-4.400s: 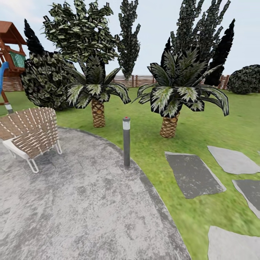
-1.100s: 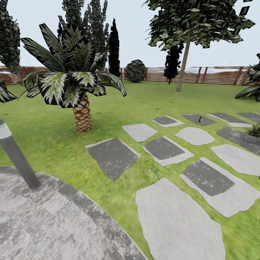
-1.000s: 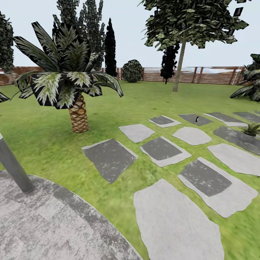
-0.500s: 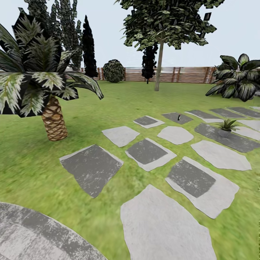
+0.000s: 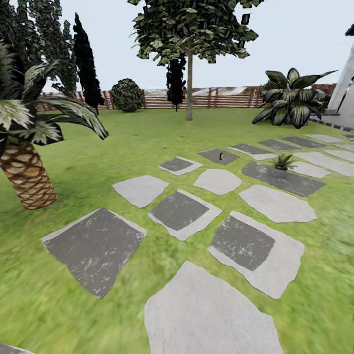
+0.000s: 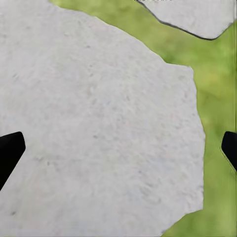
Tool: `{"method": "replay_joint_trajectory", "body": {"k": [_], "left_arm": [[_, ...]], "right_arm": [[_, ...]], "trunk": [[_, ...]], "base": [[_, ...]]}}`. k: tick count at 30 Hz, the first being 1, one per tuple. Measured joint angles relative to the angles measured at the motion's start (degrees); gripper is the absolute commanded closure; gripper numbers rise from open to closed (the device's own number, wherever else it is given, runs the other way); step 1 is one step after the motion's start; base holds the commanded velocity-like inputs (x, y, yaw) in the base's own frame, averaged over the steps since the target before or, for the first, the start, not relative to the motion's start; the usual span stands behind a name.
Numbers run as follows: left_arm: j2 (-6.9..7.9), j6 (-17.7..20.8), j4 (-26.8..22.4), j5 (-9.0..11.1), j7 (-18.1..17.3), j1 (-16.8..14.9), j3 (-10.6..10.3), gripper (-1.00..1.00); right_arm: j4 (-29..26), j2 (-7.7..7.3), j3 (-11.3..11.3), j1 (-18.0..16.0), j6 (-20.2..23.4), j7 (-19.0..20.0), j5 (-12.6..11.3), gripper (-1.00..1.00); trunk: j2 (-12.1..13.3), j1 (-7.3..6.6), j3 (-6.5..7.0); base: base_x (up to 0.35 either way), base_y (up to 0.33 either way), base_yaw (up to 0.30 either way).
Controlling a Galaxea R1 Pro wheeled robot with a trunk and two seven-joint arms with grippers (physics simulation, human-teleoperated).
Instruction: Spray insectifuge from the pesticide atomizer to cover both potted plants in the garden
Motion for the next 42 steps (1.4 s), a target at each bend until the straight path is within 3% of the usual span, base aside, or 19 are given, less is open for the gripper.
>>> {"method": "replay_joint_trajectory", "body": {"k": [17, 42], "left_arm": [[0.00, 0.0, 0.0, -0.1, -0.1, 0.0, 0.0, -1.00], [0.01, 0.0, 0.0, -0.2, -0.2, 0.0, 0.0, -1.00]], "right_arm": [[0.1, 0.00, 0.0, 0.0, 0.0, -0.1, 0.0, -1.00], [3.2, 0.10, 0.1, 0.0, 0.0, 0.0, 0.3, -1.00]], "trunk": [[0.0, 0.01, 0.00], [0.0, 0.00, 0.00]], "base": [[0.339, 0.000, -0.282], [0.339, 0.000, -0.010]]}}
